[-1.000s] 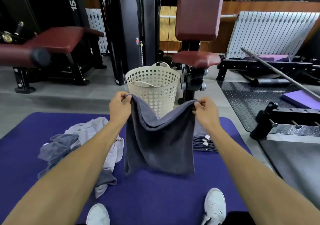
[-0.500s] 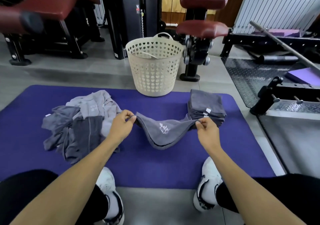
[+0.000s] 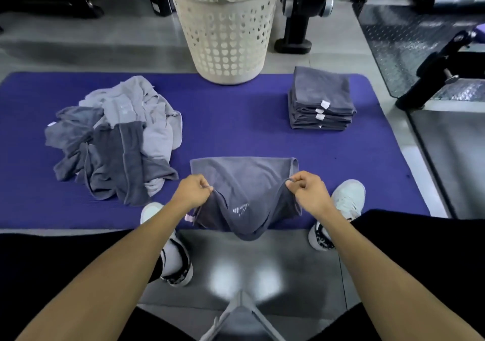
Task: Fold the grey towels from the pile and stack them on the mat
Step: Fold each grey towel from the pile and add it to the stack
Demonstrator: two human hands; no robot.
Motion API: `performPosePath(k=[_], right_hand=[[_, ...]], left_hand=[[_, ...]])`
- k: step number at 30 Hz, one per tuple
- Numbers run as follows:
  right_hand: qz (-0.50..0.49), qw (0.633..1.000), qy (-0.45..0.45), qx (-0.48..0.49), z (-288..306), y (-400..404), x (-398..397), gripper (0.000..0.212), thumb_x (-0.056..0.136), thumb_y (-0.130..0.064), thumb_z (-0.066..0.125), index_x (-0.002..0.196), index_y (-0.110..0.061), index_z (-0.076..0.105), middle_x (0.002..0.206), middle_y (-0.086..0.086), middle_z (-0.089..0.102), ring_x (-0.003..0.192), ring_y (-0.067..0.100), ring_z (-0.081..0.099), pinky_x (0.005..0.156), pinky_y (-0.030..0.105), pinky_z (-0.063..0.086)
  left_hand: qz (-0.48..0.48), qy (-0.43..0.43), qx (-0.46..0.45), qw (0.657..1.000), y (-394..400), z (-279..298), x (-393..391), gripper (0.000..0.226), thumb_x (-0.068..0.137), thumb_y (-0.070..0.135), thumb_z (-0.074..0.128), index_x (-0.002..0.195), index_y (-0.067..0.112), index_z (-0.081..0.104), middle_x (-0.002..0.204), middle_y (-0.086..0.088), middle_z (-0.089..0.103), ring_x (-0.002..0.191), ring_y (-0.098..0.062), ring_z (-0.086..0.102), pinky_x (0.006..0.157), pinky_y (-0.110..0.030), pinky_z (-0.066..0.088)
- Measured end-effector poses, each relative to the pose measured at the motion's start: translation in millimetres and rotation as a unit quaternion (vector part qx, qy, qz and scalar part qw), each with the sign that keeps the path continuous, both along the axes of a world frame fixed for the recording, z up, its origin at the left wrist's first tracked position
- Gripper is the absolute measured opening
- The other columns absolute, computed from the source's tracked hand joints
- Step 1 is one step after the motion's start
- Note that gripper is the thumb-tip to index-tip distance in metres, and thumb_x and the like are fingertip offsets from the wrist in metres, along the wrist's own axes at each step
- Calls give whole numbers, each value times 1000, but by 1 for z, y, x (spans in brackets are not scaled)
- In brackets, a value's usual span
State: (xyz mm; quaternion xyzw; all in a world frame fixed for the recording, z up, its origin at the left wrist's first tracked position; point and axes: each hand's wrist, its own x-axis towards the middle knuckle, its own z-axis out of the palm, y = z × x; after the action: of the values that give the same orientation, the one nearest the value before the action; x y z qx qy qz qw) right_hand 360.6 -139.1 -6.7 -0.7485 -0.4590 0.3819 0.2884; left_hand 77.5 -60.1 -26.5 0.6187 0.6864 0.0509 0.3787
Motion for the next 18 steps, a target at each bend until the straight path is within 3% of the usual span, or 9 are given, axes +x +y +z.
performPosePath(k=[4, 7, 10, 12, 14, 16, 18], right_hand=[[-17, 999, 30, 7, -19, -7, 4, 6, 94, -22, 66, 89, -18, 67, 58, -14, 61, 60, 3, 56, 67, 23, 45], [-19, 998, 63, 17, -24, -6, 4, 4, 92, -22, 70, 89, -18, 69, 54, -17, 63, 47, -3, 57, 57, 17, 42], [-37, 994, 102, 27, -26, -4, 2, 8, 89, -16, 72, 93, -10, 71, 56, -17, 64, 46, -5, 56, 52, 8, 40], [-48, 991, 117, 36, -26, -2, 4, 6, 89, -12, 72, 92, -8, 72, 62, -15, 67, 52, -6, 57, 56, 9, 43], [-53, 989, 130, 41, -25, -1, 8, 4, 89, -10, 71, 92, -8, 73, 65, -13, 68, 56, -6, 59, 60, 9, 45], [-61, 986, 148, 39, -27, 0, 14, 3, 89, -9, 71, 92, -8, 73, 67, -11, 69, 59, -2, 60, 62, 11, 47], [-68, 984, 160, 25, -30, 4, 18, 5, 89, -11, 72, 93, -9, 72, 68, -8, 69, 61, 4, 61, 62, 14, 49]], left_hand=[[-66, 43, 12, 997, -10, -9, 17, 12, 89, 18, 64, 78, 20, 61, 90, -2, 69, 97, -25, 63, 81, -30, 47], [-154, -46, 79, 984, -8, -3, 48, 6, 90, 18, 68, 94, 15, 71, 98, -2, 73, 93, -18, 64, 88, -31, 48], [-227, -117, 48, 966, -11, 7, 86, 28, 87, 30, 74, 109, 13, 71, 102, 8, 70, 95, -5, 61, 84, -9, 45], [-250, -136, 24, 958, -13, 5, 105, 38, 85, 32, 76, 116, 13, 69, 104, 12, 65, 99, -1, 59, 79, 1, 38], [-245, -147, 24, 958, -13, -3, 114, 31, 85, 29, 76, 112, 14, 71, 100, 14, 65, 96, -1, 60, 80, -4, 39], [-219, -175, 36, 959, -11, -12, 118, 11, 88, 20, 72, 99, 18, 73, 90, 16, 68, 85, 3, 62, 80, -11, 43], [-198, -195, 38, 960, -6, -21, 121, 9, 90, 13, 67, 89, 22, 70, 83, 17, 68, 77, 5, 62, 80, -17, 46]])
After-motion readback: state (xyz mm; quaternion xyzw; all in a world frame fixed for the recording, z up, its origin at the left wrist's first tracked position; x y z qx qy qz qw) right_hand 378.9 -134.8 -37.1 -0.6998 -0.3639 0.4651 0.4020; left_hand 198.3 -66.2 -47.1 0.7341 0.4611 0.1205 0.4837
